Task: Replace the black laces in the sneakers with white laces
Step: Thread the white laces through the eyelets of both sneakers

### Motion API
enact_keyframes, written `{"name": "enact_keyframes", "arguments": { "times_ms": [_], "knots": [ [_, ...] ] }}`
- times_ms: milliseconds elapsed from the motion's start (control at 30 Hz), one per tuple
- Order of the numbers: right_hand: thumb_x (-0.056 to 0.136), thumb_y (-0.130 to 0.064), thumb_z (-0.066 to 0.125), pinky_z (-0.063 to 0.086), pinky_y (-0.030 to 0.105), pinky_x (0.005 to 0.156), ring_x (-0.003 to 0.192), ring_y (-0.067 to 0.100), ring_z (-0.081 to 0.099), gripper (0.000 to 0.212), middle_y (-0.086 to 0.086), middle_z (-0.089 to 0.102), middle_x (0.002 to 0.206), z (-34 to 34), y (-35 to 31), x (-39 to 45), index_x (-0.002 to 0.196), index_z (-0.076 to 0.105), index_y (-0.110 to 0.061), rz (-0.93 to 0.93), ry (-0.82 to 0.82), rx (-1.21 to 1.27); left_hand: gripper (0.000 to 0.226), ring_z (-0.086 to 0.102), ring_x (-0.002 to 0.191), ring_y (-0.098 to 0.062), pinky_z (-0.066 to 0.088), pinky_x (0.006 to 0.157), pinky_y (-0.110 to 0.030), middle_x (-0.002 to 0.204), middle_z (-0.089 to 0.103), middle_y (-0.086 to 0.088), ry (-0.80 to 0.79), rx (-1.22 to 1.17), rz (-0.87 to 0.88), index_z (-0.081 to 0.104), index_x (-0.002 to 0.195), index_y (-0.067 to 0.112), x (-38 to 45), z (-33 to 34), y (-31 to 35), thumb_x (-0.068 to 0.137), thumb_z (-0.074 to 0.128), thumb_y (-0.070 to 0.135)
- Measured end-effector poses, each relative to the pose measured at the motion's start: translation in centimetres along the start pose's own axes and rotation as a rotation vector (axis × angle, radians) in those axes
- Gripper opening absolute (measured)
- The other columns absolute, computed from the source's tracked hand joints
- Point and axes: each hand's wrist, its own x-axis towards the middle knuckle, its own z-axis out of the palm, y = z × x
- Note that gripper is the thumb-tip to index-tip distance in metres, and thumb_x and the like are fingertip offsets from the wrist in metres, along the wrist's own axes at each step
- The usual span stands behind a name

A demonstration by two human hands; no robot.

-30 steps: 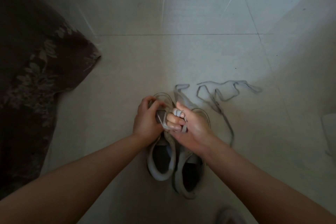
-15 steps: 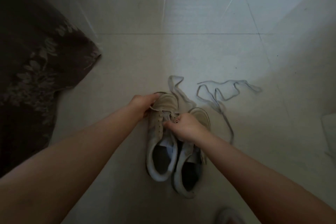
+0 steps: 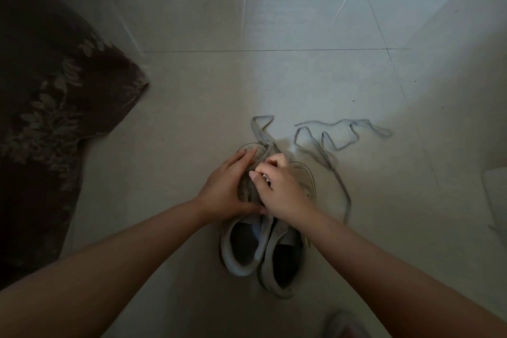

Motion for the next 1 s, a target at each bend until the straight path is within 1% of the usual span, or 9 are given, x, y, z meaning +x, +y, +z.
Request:
{"name": "enact_keyframes", "arguments": {
  "times_ms": [133, 200, 300, 400, 533, 667, 767, 867, 1000],
  "knots": [
    [0.096, -0.025, 0.047, 0.035, 0.006, 0.081, 0.090, -0.001, 0.054, 0.021, -0.005, 0.054, 0.104, -0.6, -1.3, -1.5, 0.087, 0.061, -0.012, -0.124, -0.080, 0.297, 0.111, 0.022, 0.143, -0.014, 0.032, 0.109, -0.046, 0.151, 0.034, 0.005, 0.073, 0.082, -0.004, 0.016, 0.150, 0.021, 0.2, 0.8, -0.9, 0.056, 0.054, 0.066],
    [0.100, -0.018, 0.044, 0.041, 0.014, 0.079, 0.077, -0.002, 0.057, 0.024, -0.010, 0.062, 0.083, -1.3, -1.7, -2.2, 0.082, 0.060, -0.017, 0.018, -0.195, 0.558, 0.110, 0.028, 0.140, -0.015, 0.034, 0.106, -0.049, 0.145, 0.043, 0.007, 0.096, 0.081, -0.014, 0.017, 0.151, 0.021, 0.4, 0.9, -1.3, 0.056, 0.056, 0.063],
    [0.100, -0.016, 0.040, 0.045, 0.033, 0.082, 0.058, 0.011, 0.050, 0.038, -0.008, 0.050, 0.054, -1.6, -0.9, -1.4, 0.062, 0.045, -0.017, 0.223, -0.070, 0.916, 0.109, 0.028, 0.139, -0.015, 0.030, 0.109, -0.048, 0.143, 0.044, 0.006, 0.140, 0.101, -0.025, 0.018, 0.150, 0.023, 0.6, 0.9, -0.9, 0.057, 0.054, 0.066],
    [0.101, -0.018, 0.039, 0.048, 0.031, 0.068, 0.043, 0.005, 0.042, 0.037, -0.011, 0.041, 0.043, -1.4, 0.0, 0.1, 0.064, 0.039, -0.016, 0.439, 0.059, 1.009, 0.101, 0.029, 0.137, -0.018, 0.028, 0.110, -0.045, 0.145, 0.042, 0.000, 0.163, 0.166, -0.016, 0.022, 0.149, 0.026, 0.9, 0.7, -0.6, 0.060, 0.049, 0.065],
    [0.095, -0.030, 0.052, 0.051, 0.025, 0.064, 0.068, 0.018, 0.057, 0.020, 0.000, 0.055, 0.070, -0.6, 0.9, 1.4, 0.085, 0.047, -0.013, 0.528, 0.045, 0.570, 0.090, 0.032, 0.137, -0.021, 0.034, 0.108, -0.041, 0.143, 0.044, -0.003, 0.167, 0.137, 0.014, 0.027, 0.147, 0.027, 0.7, 0.7, -0.8, 0.066, 0.049, 0.060],
    [0.088, -0.033, 0.059, 0.045, 0.019, 0.066, 0.086, 0.019, 0.062, 0.016, 0.002, 0.066, 0.082, -1.2, 0.2, 2.3, 0.079, 0.062, -0.019, 0.315, -0.167, 0.005, 0.091, 0.032, 0.137, -0.019, 0.035, 0.109, -0.037, 0.143, 0.044, -0.003, 0.129, 0.092, 0.012, 0.031, 0.145, 0.027, 0.1, 1.1, -0.5, 0.064, 0.053, 0.060],
    [0.090, -0.037, 0.054, 0.044, 0.027, 0.076, 0.102, 0.026, 0.061, 0.034, 0.009, 0.067, 0.109, -1.2, -0.6, 3.1, 0.112, 0.066, -0.015, 0.211, -0.337, -0.420, 0.097, 0.031, 0.137, -0.018, 0.034, 0.110, -0.034, 0.145, 0.041, 0.000, 0.102, 0.094, -0.014, 0.027, 0.146, 0.030, -0.2, 1.5, -0.4, 0.064, 0.054, 0.073],
    [0.094, -0.033, 0.050, 0.044, 0.031, 0.081, 0.108, 0.028, 0.059, 0.035, 0.011, 0.062, 0.118, -1.4, -1.5, 3.1, 0.120, 0.060, -0.012, 0.227, -0.405, -0.607, 0.114, 0.030, 0.138, -0.017, 0.035, 0.109, -0.038, 0.145, 0.042, 0.005, 0.067, 0.129, -0.065, 0.018, 0.147, 0.036, -0.1, 1.5, -0.3, 0.052, 0.056, 0.086],
    [0.094, -0.024, 0.048, 0.036, 0.029, 0.065, 0.079, 0.025, 0.057, 0.031, 0.017, 0.064, 0.089, -2.5, -3.5, 2.1, 0.068, 0.059, -0.011, -0.063, -0.402, -0.396, 0.120, 0.032, 0.136, -0.016, 0.035, 0.108, -0.039, 0.147, 0.037, 0.006, 0.069, 0.056, -0.109, 0.014, 0.149, 0.036, -0.3, 1.2, -0.1, 0.047, 0.058, 0.081]
  ]
}}
